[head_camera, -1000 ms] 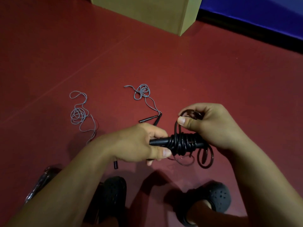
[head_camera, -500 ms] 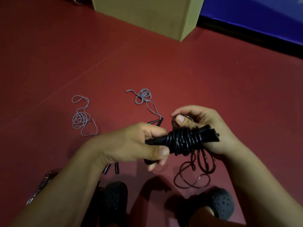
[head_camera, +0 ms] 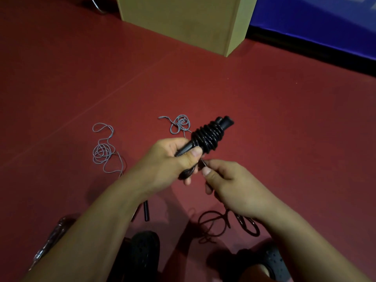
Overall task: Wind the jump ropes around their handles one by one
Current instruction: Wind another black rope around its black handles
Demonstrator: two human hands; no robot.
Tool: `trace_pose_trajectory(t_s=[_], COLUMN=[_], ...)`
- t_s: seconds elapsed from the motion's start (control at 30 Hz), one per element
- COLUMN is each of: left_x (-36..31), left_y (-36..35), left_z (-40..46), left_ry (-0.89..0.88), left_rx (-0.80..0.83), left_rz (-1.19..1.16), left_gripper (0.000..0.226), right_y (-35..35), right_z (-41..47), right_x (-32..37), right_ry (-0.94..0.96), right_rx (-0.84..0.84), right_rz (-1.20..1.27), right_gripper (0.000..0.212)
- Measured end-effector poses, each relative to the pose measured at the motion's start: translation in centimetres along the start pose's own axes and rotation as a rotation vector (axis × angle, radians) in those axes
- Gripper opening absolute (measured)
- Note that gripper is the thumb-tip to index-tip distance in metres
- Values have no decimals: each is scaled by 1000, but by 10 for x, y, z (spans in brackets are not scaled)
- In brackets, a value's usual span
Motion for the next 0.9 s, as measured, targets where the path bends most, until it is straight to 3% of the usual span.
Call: trace_pose_trajectory(t_s=[0.23,0.4,0.63,0.9], left_x=[0,3,11,17], left_y=[14,18,32,44], left_z=[-1,1,6,8], left_ry=[-80,-112,-106,-38], left_rx=[-260,-343,-482,-622], left_rz=[262,320,366,452], left_gripper=[18,16,15,21], right_y=[-7,-8,-3,-5], right_z=[-4,-1,-4,-12], right_x=[3,10,13,12], right_ry=[-21,-25,-97,-283], right_rx=[-19,-42,-12,90], right_rz=[49,152,191,449], right_gripper=[7,6,25,15])
Point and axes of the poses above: each hand's wrist, its own z-axis towards the middle knuckle, its own y-axis out of the back of the hand, x = y × z, the point moved 5 cm from there along z, towards the middle knuckle, and after that the axes turned 14 degrees about -x, right-handed, at the moved point
